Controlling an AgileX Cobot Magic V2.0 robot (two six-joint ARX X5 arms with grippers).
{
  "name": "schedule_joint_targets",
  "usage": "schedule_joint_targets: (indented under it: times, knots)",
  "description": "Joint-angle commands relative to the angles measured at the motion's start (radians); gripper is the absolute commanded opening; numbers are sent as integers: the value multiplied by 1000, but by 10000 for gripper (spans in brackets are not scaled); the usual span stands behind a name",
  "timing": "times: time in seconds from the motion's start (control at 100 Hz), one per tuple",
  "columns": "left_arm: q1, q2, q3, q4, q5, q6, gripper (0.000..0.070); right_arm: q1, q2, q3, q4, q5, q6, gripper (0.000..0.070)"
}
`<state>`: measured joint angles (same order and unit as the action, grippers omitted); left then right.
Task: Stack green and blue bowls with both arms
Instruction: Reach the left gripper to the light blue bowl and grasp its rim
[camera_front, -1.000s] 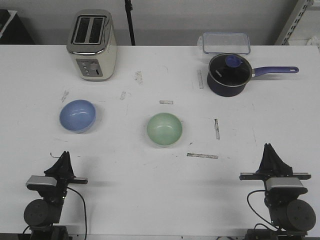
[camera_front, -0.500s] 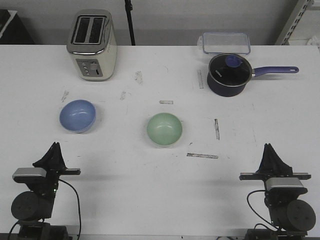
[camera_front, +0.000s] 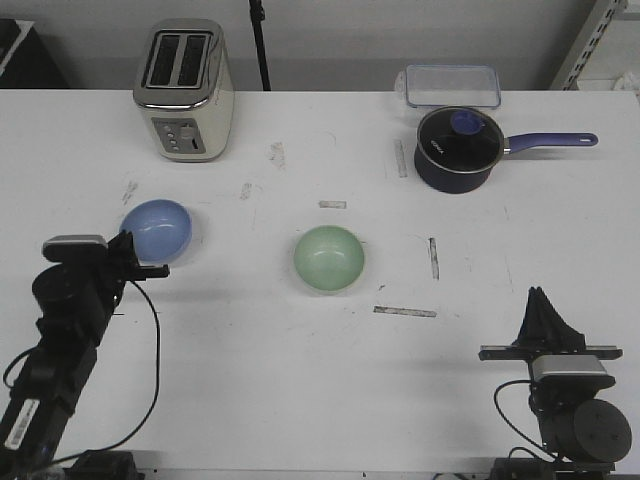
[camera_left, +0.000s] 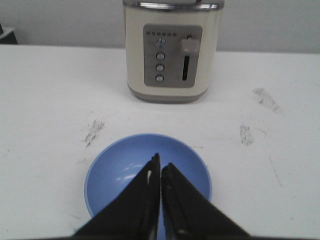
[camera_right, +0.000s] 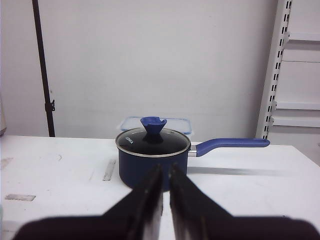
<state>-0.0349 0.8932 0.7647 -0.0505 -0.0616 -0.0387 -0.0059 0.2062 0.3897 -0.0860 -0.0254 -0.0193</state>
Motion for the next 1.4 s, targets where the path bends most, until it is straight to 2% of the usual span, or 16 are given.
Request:
schedule_joint_targets:
  times: [0.0, 0.16, 0.35, 0.51, 0.64, 0.75, 0.89, 1.03, 1.07, 1.24, 1.28, 1.39]
  knots:
    - [2, 67, 75, -50, -3, 8, 1, 0, -3, 2, 11, 0, -4, 14]
    - [31, 204, 212, -238, 0, -54, 1, 0, -3, 2, 11, 0, -4, 14]
    - [57, 327, 352, -491, 40, -135, 1, 0, -3, 2, 11, 0, -4, 14]
    - [140, 430, 492, -622, 44, -146, 1, 0, -3, 2, 11, 0, -4, 14]
    - [206, 505, 603, -739, 51, -282, 1, 0, -3, 2, 11, 0, -4, 14]
    - [263, 558, 659, -787, 121, -337, 1, 0, -3, 2, 11, 0, -5, 14]
    - [320, 615, 674, -780, 259, -337, 2, 0, -3, 2, 11, 0, -4, 14]
    - [344, 670, 674, -760, 343, -324, 6, 0, -3, 2, 11, 0, -4, 14]
    - [344, 686, 674, -755, 362, -307, 30, 0, -3, 2, 11, 0, -4, 14]
    - [342, 750, 674, -755, 370, -286, 296, 0, -3, 2, 11, 0, -4, 14]
    - [342, 765, 674, -753, 370, -286, 333, 0, -3, 2, 11, 0, -4, 14]
    - [342, 798, 674, -737, 369, -287, 338, 0, -3, 2, 11, 0, -4, 14]
